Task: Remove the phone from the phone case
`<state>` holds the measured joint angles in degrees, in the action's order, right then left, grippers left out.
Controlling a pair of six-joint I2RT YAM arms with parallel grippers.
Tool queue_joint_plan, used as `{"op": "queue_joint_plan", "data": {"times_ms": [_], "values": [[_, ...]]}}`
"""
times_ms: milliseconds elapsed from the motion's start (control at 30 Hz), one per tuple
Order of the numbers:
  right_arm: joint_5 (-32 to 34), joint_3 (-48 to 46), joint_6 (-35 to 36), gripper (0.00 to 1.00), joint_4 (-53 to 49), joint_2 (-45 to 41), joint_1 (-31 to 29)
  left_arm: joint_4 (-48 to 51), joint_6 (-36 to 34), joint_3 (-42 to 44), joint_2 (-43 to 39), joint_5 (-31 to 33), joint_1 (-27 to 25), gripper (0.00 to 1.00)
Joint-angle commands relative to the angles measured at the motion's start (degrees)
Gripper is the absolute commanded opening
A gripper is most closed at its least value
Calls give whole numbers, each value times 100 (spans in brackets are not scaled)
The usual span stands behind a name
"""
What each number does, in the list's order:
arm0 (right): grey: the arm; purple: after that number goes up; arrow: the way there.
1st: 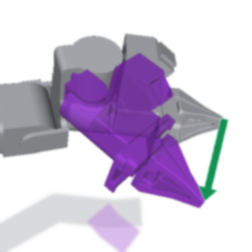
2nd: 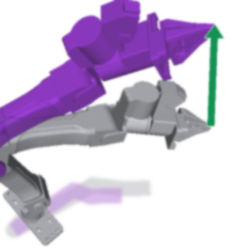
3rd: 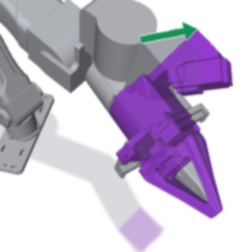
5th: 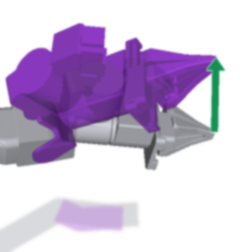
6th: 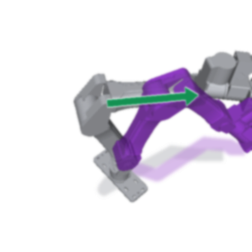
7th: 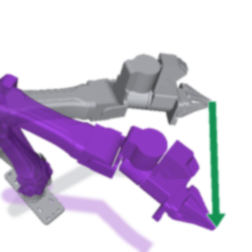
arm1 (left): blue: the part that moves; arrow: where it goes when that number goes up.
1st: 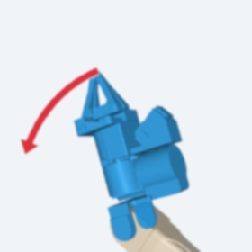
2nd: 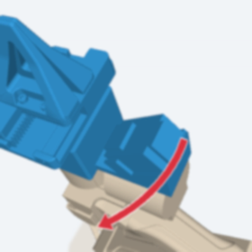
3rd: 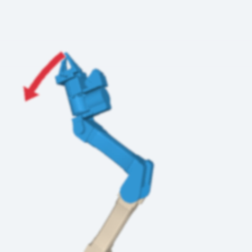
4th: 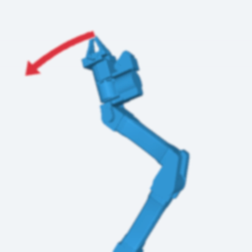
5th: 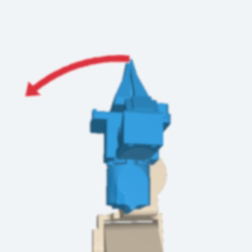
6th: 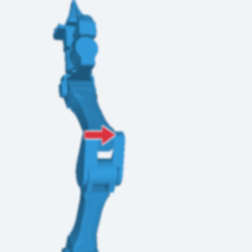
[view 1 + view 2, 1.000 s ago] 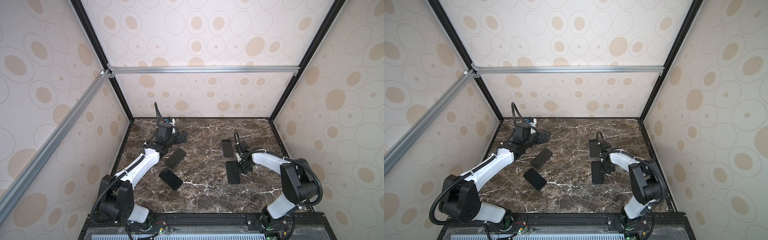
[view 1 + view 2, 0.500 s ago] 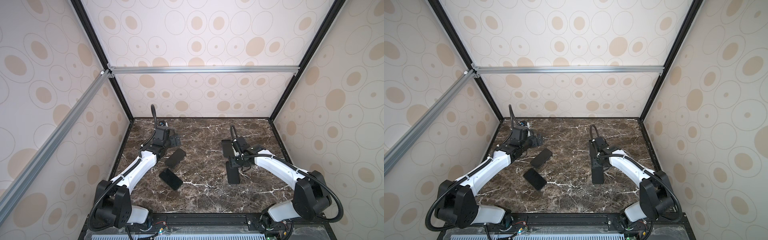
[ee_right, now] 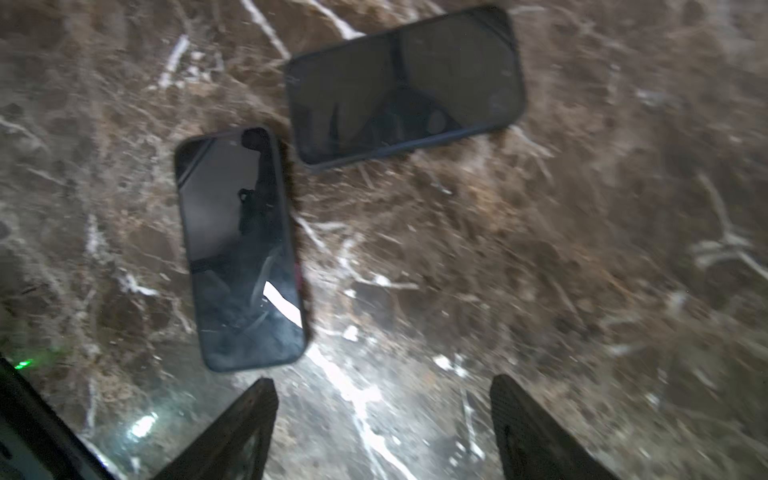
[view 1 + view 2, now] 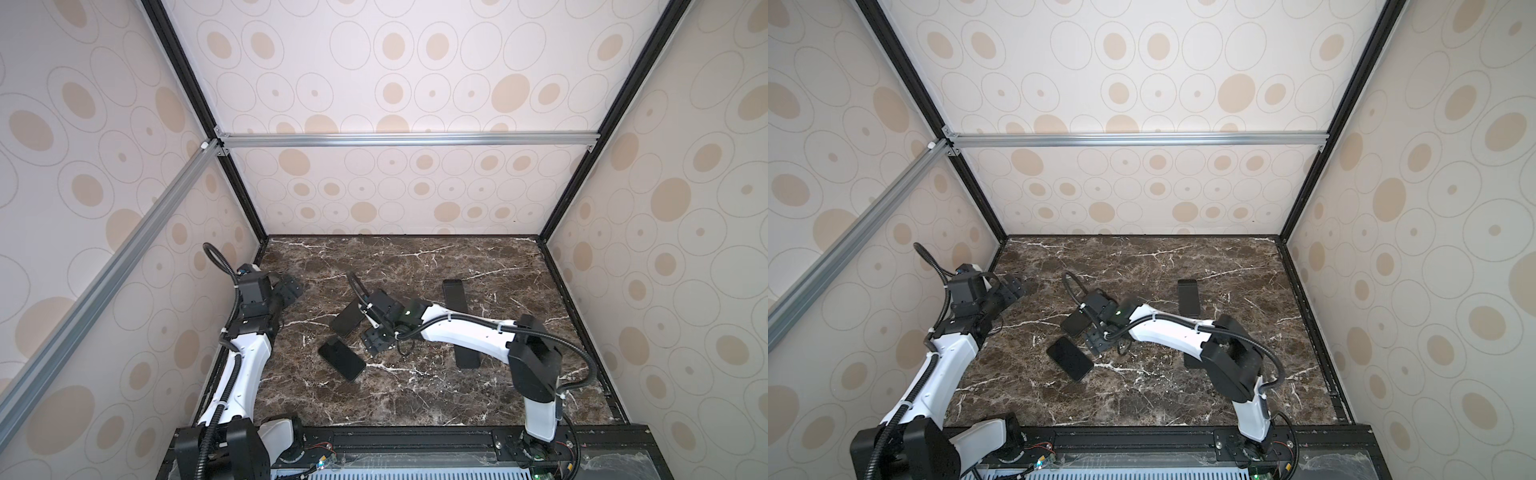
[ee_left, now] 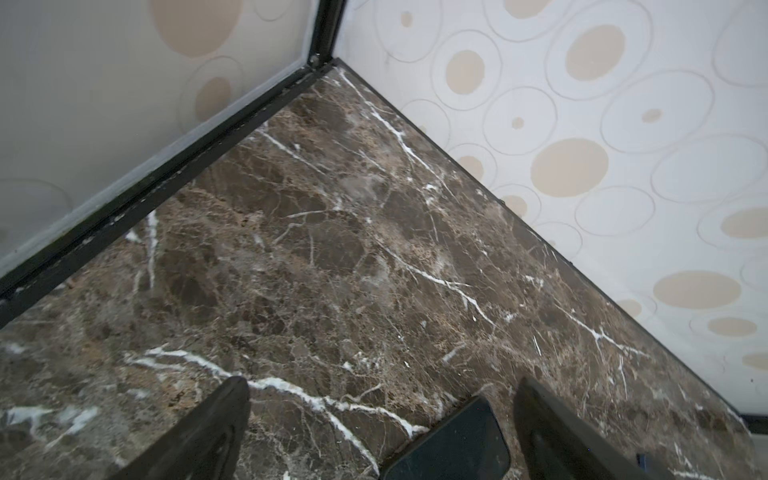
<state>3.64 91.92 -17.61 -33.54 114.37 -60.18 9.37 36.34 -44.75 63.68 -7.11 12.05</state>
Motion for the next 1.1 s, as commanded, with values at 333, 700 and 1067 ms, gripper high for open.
{"op": "queue_joint_plan", "data": {"times_ms": [333,700,1067], "values": [[-360,2547,593,90,-1126,2044,-524,-153,512,347,-452,-868,1397,99],[-329,3564,749,99,-1932,2844,-592,-176,470,379,-461,-976,1554,99],[-411,3720,759,99,-2098,3085,-641,-250,479,443,-418,-1055,1563,99]]}}
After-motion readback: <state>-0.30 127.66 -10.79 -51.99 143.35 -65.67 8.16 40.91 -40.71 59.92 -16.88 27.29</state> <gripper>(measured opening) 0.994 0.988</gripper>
